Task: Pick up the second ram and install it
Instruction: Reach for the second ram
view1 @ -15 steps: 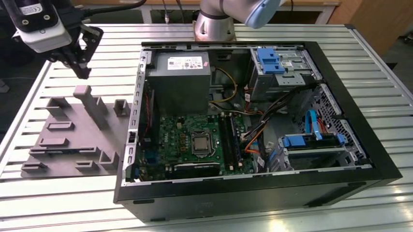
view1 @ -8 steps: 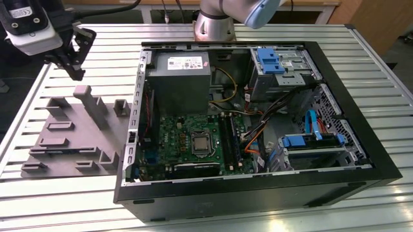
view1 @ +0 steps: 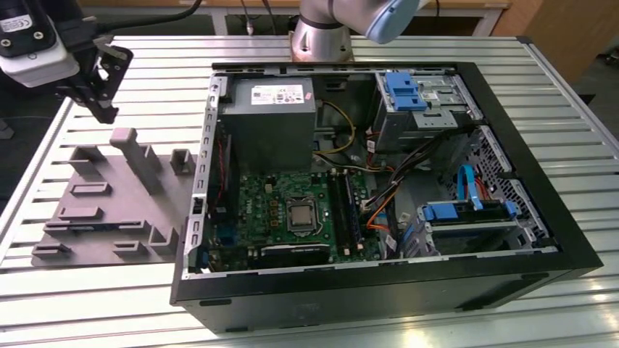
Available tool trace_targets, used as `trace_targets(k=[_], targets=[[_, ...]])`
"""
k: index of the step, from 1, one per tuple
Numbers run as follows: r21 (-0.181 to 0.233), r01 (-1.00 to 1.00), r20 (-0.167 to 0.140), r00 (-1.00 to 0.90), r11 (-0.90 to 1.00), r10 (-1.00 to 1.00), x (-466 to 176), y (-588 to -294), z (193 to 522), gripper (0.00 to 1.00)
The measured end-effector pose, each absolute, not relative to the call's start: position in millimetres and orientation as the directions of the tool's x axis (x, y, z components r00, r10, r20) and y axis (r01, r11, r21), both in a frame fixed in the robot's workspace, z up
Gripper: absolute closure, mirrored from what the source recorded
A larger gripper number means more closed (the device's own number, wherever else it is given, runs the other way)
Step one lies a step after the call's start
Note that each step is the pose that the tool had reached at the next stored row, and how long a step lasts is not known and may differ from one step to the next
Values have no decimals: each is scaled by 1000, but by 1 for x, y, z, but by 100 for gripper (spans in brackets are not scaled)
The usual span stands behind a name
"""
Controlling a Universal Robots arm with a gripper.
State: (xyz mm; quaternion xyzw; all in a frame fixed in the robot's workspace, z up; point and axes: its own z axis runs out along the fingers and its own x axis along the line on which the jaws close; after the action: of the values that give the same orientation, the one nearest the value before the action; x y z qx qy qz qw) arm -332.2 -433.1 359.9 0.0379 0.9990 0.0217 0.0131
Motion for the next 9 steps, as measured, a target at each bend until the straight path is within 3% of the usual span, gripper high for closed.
trace_targets(k=[9], targets=[[44,75,-24,-997,996,76,-348,-433,357,89]])
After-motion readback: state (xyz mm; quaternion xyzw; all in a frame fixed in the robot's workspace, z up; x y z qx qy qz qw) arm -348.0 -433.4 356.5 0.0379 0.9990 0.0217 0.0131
